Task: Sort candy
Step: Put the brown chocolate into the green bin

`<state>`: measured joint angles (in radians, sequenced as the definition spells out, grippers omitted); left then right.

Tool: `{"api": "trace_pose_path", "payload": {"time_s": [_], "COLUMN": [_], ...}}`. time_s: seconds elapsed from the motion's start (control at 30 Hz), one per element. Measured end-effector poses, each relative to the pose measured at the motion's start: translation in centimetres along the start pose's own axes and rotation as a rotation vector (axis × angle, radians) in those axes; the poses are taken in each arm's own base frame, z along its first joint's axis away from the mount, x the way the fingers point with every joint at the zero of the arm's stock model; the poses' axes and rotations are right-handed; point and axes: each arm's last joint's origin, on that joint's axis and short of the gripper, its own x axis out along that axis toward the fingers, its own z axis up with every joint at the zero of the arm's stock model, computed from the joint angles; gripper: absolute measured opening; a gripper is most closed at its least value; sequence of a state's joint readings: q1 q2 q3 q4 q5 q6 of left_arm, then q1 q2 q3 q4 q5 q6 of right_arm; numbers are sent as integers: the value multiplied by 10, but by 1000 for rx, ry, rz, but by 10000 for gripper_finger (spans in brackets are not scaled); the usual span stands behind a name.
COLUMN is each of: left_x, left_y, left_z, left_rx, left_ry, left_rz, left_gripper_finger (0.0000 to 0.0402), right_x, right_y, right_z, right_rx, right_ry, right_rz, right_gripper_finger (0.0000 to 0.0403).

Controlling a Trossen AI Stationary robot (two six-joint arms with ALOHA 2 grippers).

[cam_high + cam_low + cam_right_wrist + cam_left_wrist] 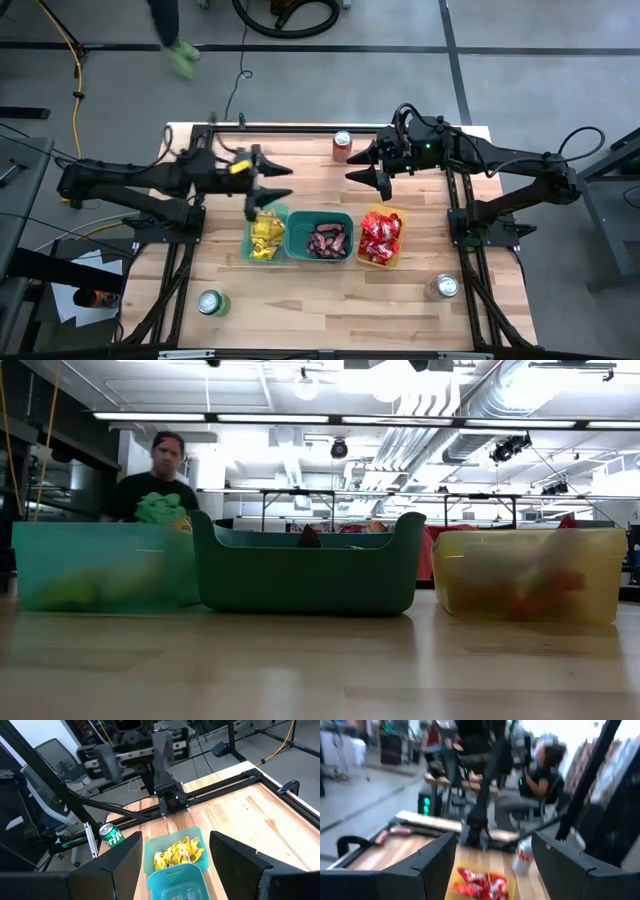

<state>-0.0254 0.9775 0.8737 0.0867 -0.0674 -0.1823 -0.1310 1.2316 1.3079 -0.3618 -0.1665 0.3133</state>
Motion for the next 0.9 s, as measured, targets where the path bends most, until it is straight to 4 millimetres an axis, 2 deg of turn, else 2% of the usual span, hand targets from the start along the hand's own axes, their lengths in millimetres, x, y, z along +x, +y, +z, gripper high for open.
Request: {"api": "trace_pose_path", "payload": {"time_s": [0.17, 0.37, 0.6, 0.77, 0.9], "left_x": [-26, -44, -51, -55, -57], "left_y": [11, 19, 21, 20, 20], "left_z": [-24, -48, -51, -49, -47], "left_rx": [-104, -195, -216, -218, -217], "left_ry": [-139, -253, -294, -309, -316], "left_rz": [50, 83, 99, 89, 71], "left_gripper_finger": [245, 245, 245, 245, 245], "right_x": [0, 0, 0, 6, 15], "right_y": [0, 0, -3, -15, -29], "right_z": [0, 1, -2, -22, -50], "right_rx": [2, -1, 40, 199, 377], "right_ry": [-1, -7, 3, 42, 68], "right_rz": [1, 2, -84, -250, -426], "right_gripper_finger": [226, 226, 226, 226, 226]}}
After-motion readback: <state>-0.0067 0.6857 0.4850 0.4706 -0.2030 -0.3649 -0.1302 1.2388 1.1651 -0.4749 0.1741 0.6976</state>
